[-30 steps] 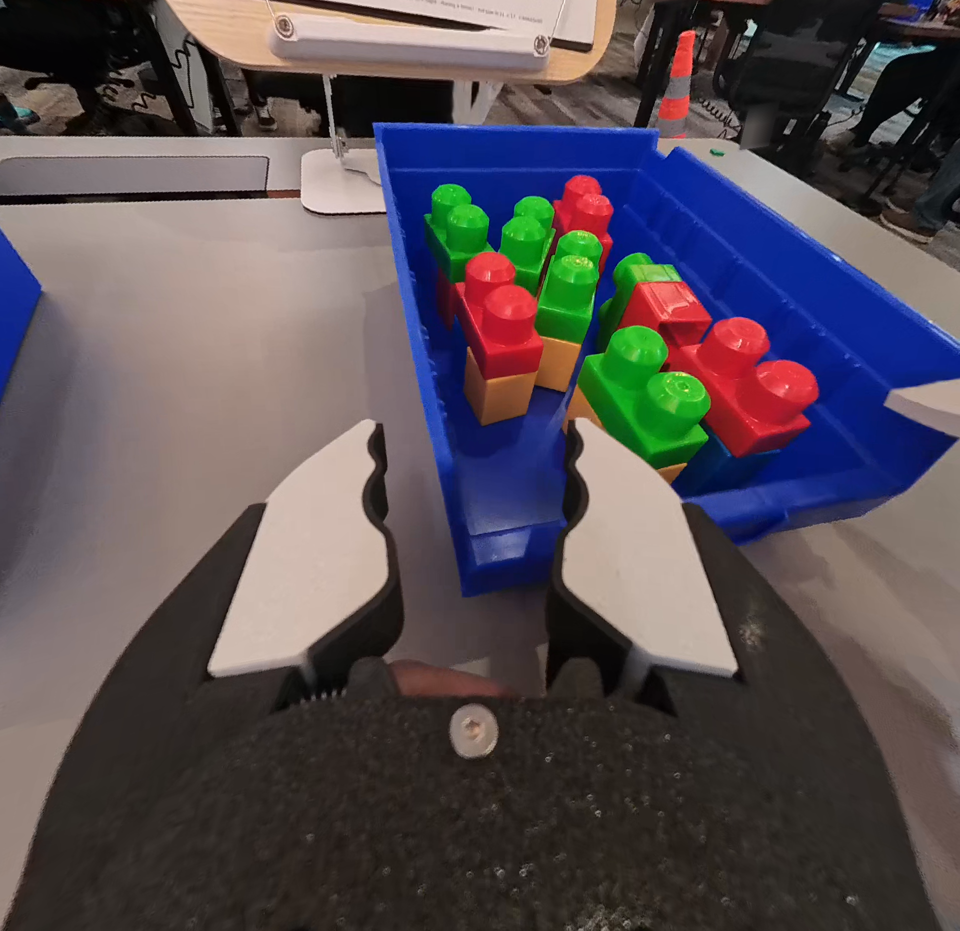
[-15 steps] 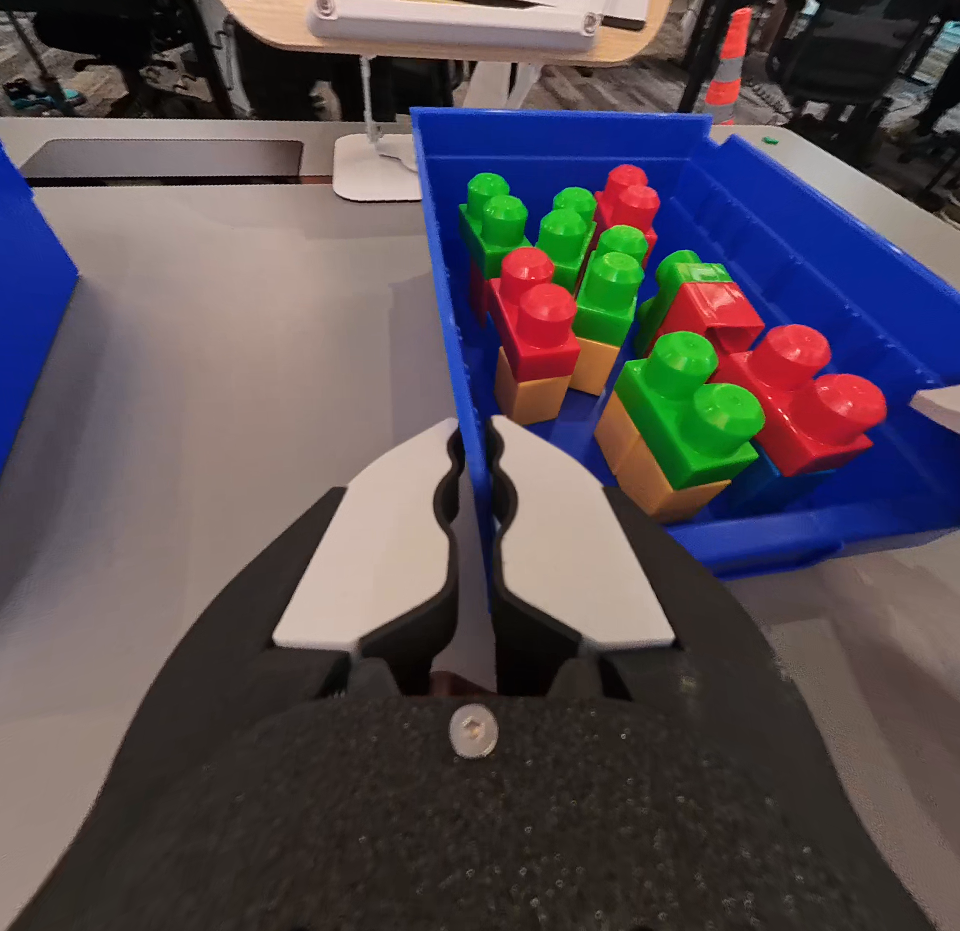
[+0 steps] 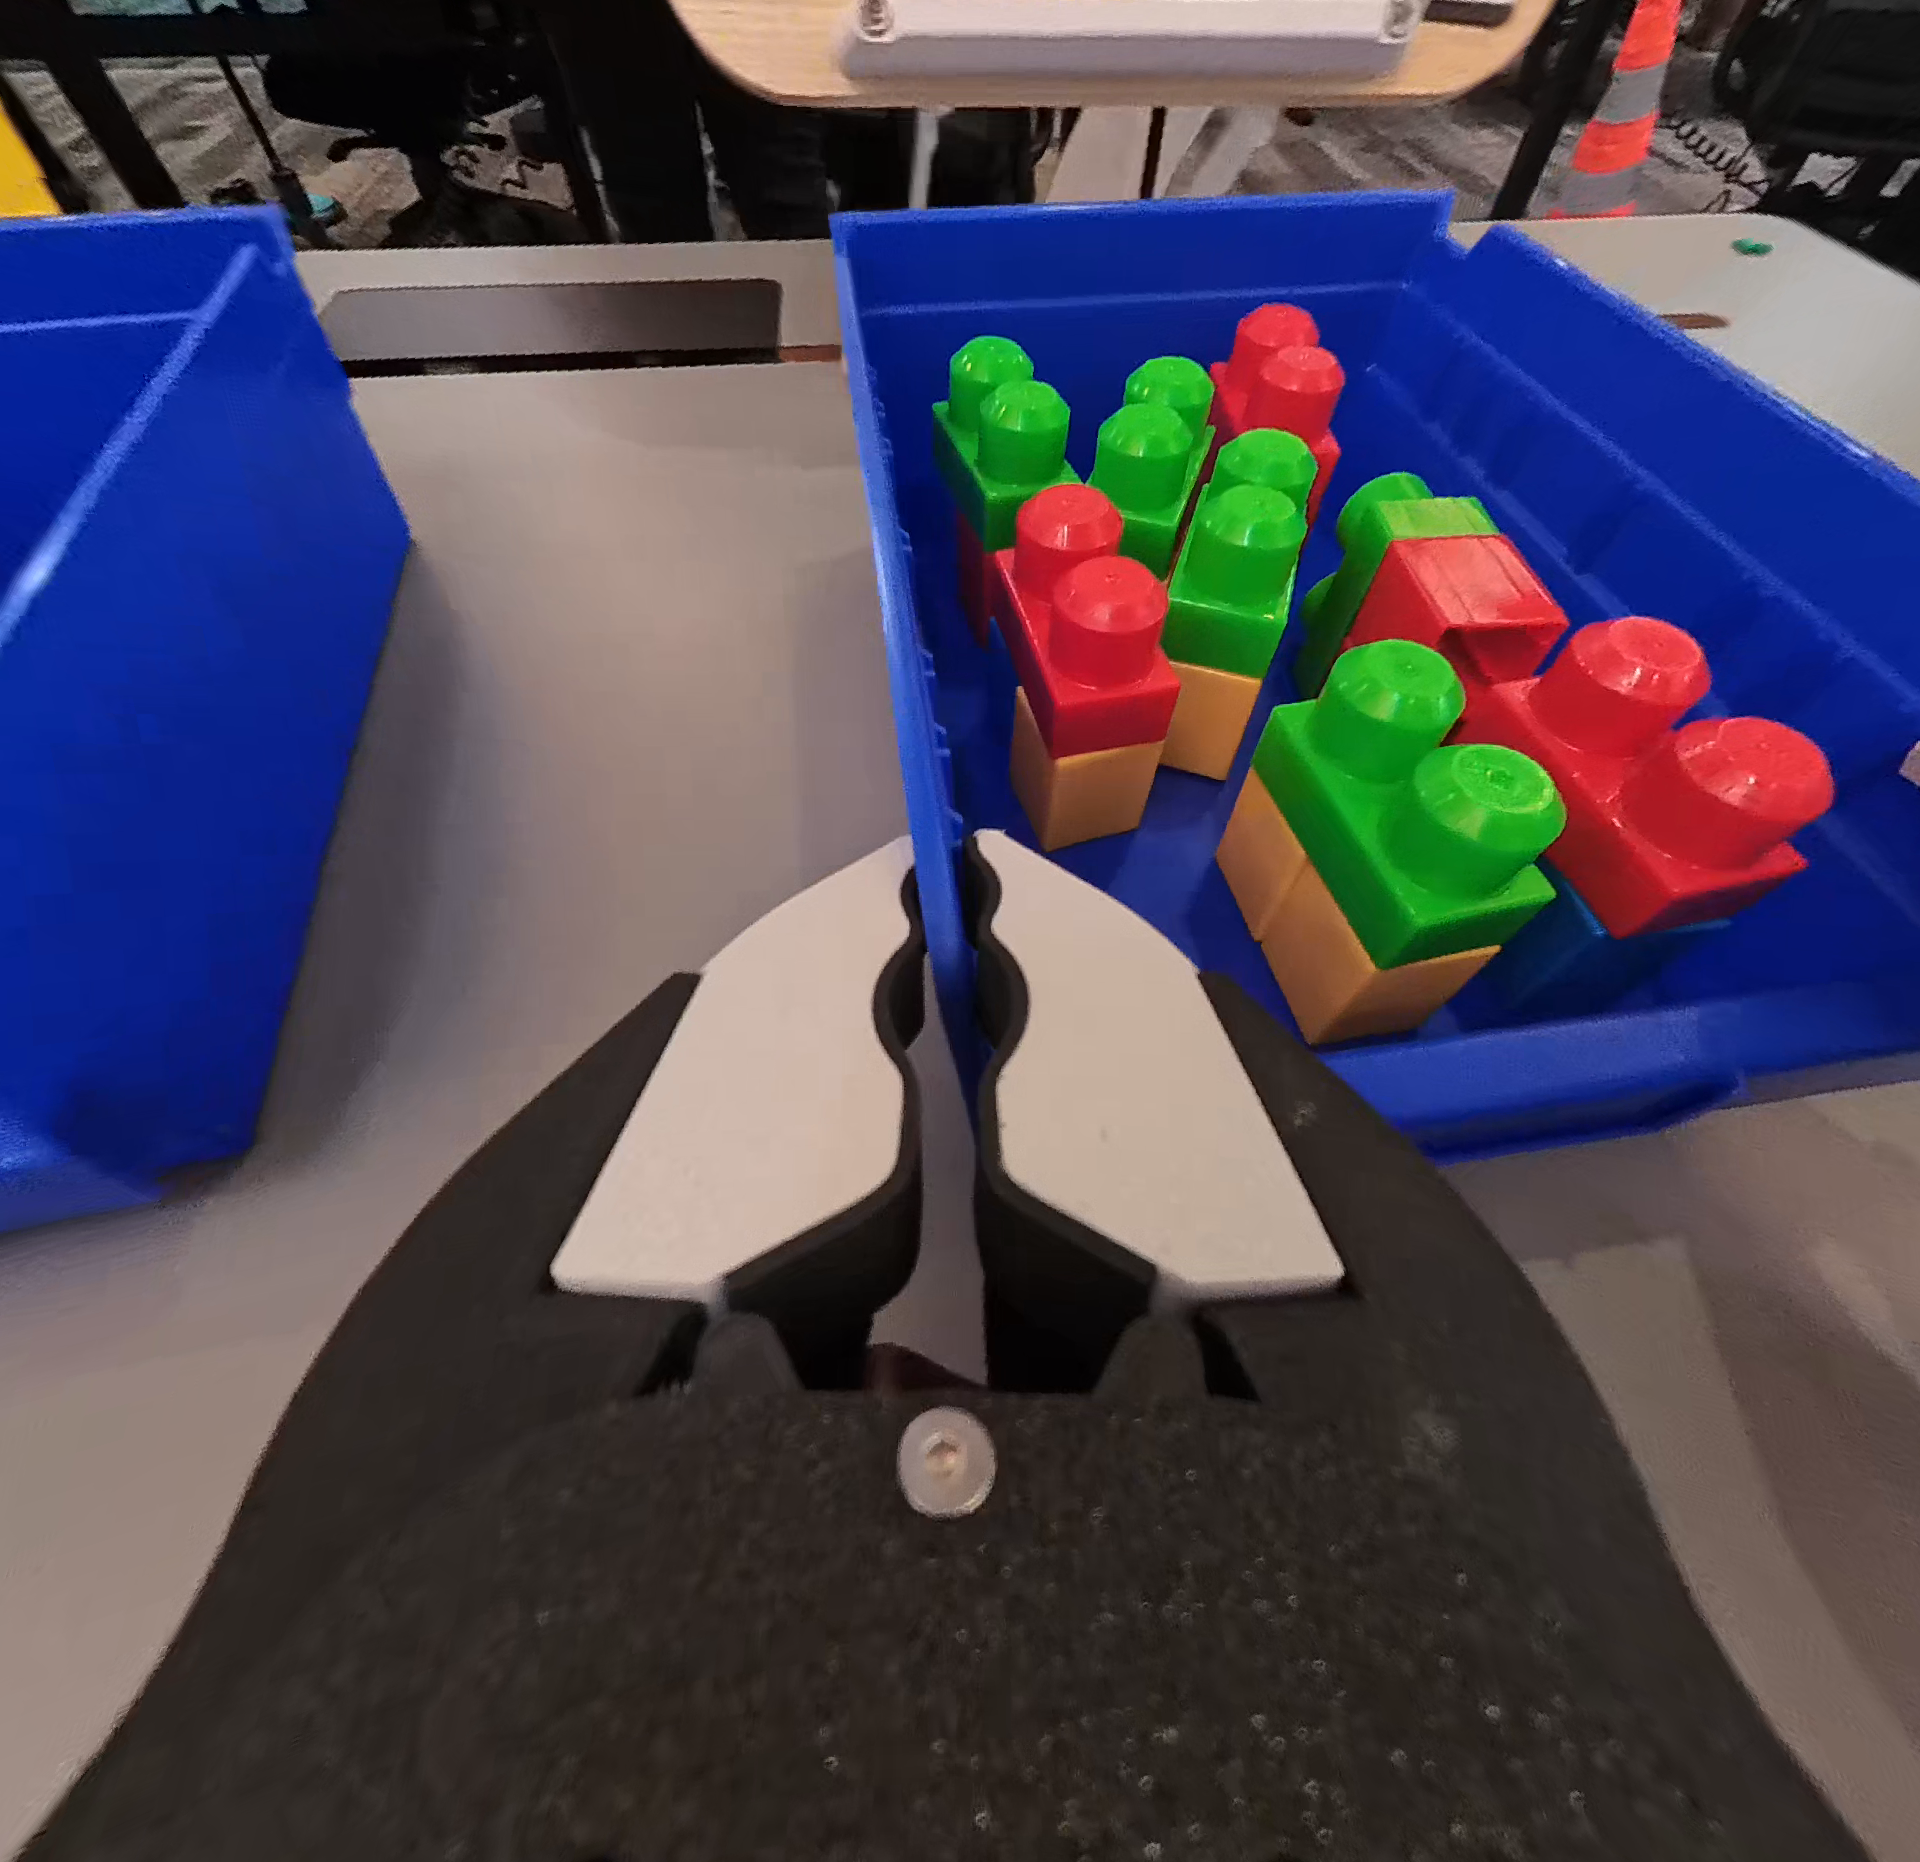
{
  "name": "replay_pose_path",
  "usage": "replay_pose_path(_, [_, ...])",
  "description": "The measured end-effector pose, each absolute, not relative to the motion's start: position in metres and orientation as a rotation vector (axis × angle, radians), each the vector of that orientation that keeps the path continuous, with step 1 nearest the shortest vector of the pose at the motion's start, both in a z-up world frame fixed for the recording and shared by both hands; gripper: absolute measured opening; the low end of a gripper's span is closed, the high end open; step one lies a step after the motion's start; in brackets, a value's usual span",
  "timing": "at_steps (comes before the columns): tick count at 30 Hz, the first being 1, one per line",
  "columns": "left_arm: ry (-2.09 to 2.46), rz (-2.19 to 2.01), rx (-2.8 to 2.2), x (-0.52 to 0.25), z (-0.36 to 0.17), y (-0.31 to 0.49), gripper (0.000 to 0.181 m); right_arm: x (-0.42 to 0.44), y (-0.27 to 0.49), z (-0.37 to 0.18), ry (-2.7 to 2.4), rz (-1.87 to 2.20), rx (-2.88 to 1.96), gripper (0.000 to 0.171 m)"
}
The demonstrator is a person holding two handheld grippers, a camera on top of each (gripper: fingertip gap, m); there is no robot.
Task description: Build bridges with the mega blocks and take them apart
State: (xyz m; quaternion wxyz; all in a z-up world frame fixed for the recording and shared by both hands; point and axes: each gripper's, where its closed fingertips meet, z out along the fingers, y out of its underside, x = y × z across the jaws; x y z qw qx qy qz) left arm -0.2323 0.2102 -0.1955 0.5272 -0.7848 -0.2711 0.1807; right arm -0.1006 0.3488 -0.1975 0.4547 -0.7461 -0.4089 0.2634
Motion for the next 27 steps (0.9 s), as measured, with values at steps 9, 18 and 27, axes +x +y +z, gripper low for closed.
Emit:
replay_pose_path(9, [-0.727, 0.472, -1.863, -0.292, -0.196, 0.154, 0.003, -0.165, 0.296, -0.200, -1.088, 0.692, -1.808, 0.008])
replay_pose_path(18, [-0.711, 0.515, -1.836, -0.321, -0.194, 0.121, 0.013, -0.198, 0.268, -0.200, -1.147, 0.729, -1.773, 0.015])
replay_pose_path(27, [-0.690, 0.481, -1.767, -0.305, -0.168, 0.070, 0.029, -0.178, 0.258, -0.162, -1.134, 0.618, -1.656, 0.040])
